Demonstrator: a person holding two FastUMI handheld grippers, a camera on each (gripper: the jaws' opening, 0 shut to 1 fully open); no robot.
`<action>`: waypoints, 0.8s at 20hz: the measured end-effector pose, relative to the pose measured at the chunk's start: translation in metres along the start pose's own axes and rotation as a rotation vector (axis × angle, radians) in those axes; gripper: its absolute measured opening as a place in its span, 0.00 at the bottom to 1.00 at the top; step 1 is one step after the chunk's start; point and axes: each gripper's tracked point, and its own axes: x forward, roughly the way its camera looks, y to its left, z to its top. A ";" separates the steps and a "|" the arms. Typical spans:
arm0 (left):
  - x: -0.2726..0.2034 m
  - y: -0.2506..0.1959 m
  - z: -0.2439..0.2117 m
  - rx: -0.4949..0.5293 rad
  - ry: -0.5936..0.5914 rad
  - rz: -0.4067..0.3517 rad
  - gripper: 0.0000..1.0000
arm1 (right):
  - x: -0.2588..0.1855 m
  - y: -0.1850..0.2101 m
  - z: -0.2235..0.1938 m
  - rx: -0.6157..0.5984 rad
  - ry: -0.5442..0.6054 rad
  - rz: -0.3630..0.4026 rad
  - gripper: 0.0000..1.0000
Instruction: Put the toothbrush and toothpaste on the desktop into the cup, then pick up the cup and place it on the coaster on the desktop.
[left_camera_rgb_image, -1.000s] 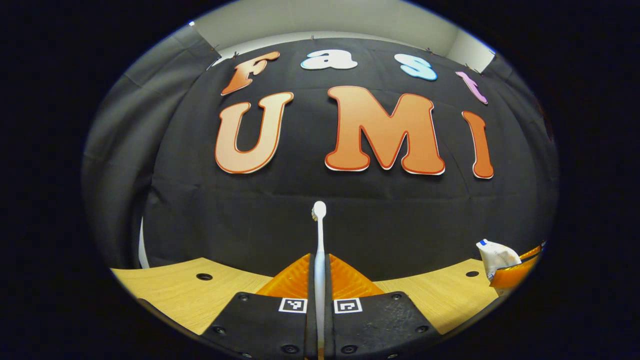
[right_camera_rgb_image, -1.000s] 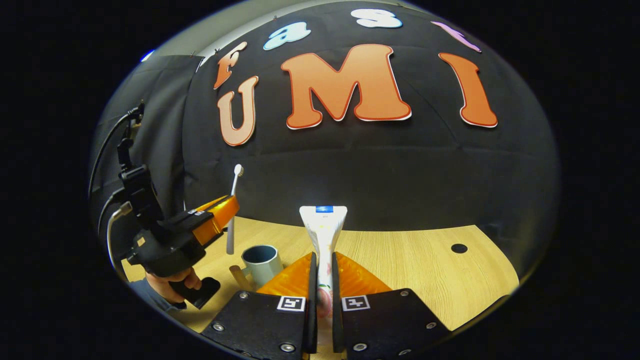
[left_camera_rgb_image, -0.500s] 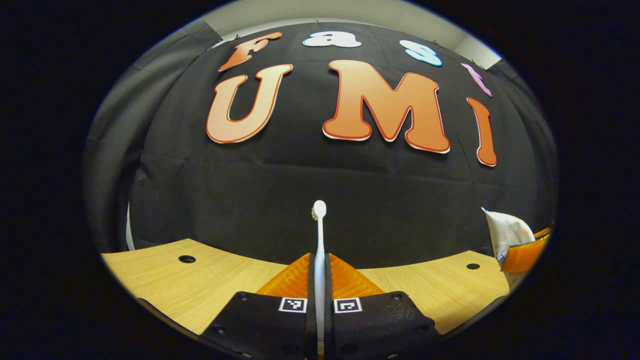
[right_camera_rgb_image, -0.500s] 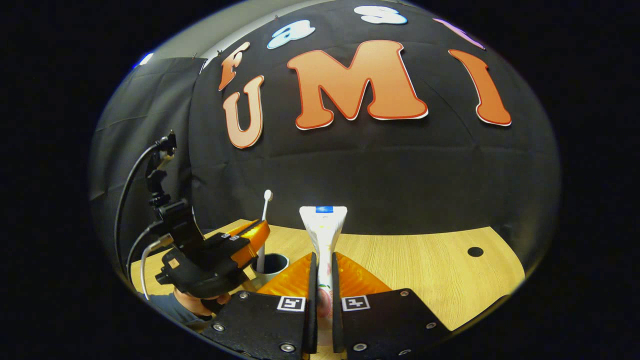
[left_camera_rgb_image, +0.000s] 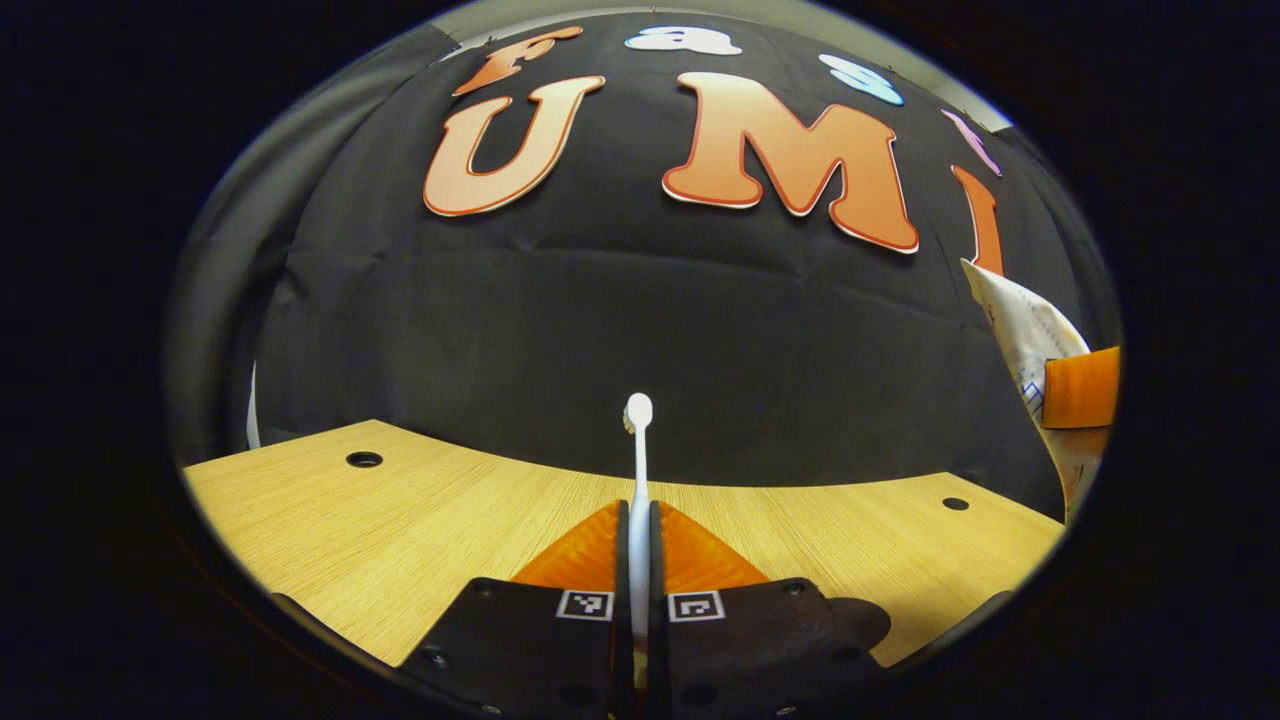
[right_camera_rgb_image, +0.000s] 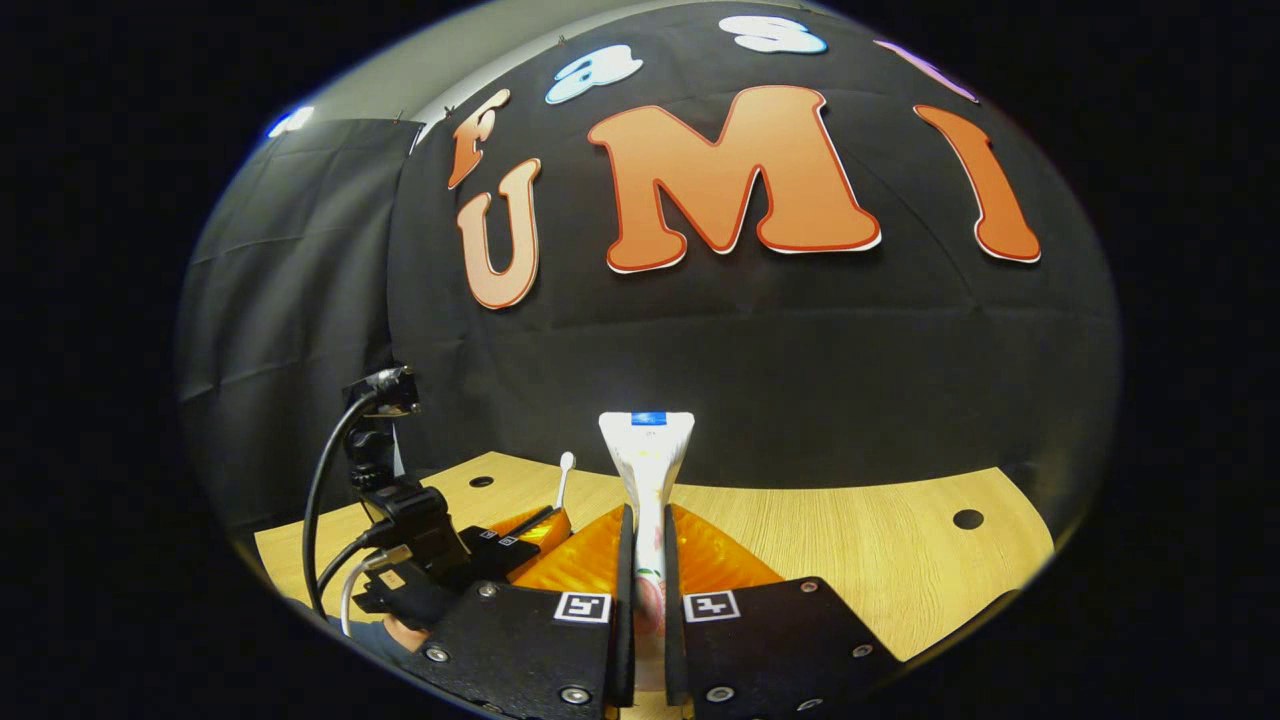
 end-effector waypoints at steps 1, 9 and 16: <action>0.000 0.001 0.000 0.002 0.005 0.004 0.05 | 0.003 0.002 -0.001 0.004 -0.001 0.001 0.12; -0.024 -0.002 -0.002 -0.002 0.081 -0.078 0.29 | 0.016 0.007 -0.004 0.036 -0.004 0.006 0.12; -0.072 0.014 0.001 -0.002 0.166 -0.119 0.81 | 0.037 0.034 0.013 0.039 -0.058 0.065 0.12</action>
